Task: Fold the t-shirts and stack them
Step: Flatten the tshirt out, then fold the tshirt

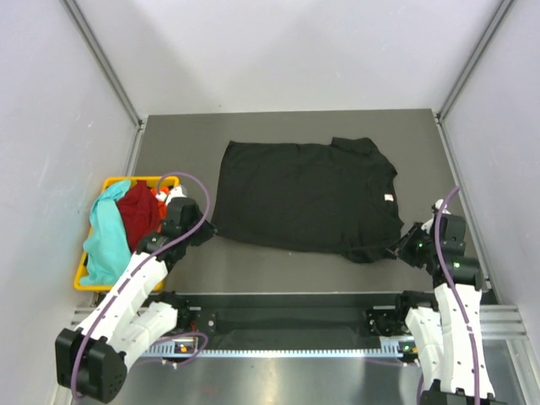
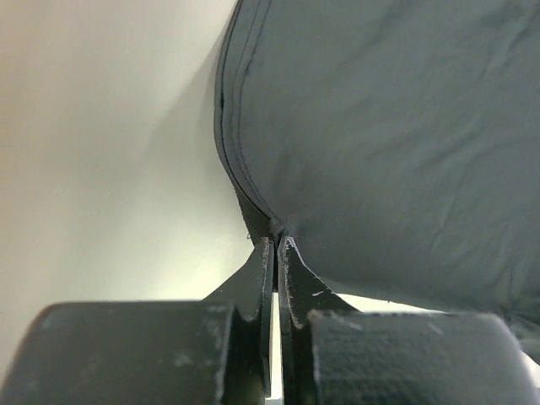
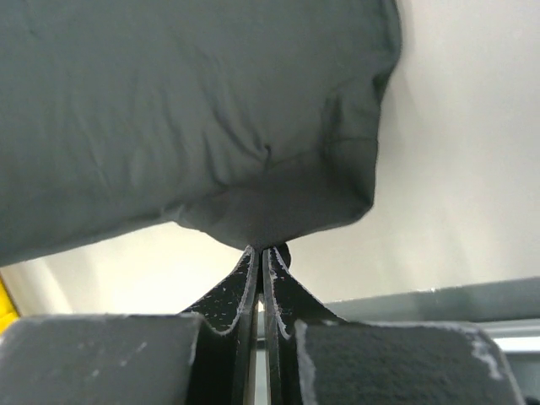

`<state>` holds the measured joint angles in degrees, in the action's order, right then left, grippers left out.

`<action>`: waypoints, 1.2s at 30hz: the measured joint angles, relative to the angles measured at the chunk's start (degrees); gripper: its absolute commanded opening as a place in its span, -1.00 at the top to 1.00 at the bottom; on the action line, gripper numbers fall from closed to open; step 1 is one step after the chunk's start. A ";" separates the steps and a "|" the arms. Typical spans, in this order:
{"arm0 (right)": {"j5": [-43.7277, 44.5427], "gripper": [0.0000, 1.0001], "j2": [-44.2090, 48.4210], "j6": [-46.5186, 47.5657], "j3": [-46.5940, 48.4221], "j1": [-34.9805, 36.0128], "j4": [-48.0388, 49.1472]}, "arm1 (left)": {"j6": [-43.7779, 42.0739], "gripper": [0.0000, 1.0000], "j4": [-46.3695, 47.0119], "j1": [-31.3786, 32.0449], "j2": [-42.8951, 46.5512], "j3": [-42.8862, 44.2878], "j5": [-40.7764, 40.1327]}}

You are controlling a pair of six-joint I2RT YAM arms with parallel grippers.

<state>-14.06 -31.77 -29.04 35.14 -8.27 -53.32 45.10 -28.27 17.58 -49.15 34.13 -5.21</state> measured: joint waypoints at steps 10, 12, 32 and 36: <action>4.46 1.00 5.11 -0.09 2.82 2.51 -8.39 | 1.49 1.00 -6.84 0.72 3.52 0.00 -1.77; 5.03 1.00 5.57 -0.39 2.91 2.58 -8.61 | 1.60 1.00 -7.76 0.92 3.08 0.00 -1.95; 8.09 1.00 -28.55 1.25 10.95 3.02 14.36 | 0.33 1.00 0.76 0.96 -29.59 17.66 -6.67; 9.90 1.00 -33.18 3.08 13.00 3.04 16.35 | -0.42 1.00 0.92 0.96 -35.67 23.26 -9.27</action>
<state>-4.16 -64.95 -25.96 48.14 -5.23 -36.97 44.69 -27.35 18.55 -84.82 57.39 -14.48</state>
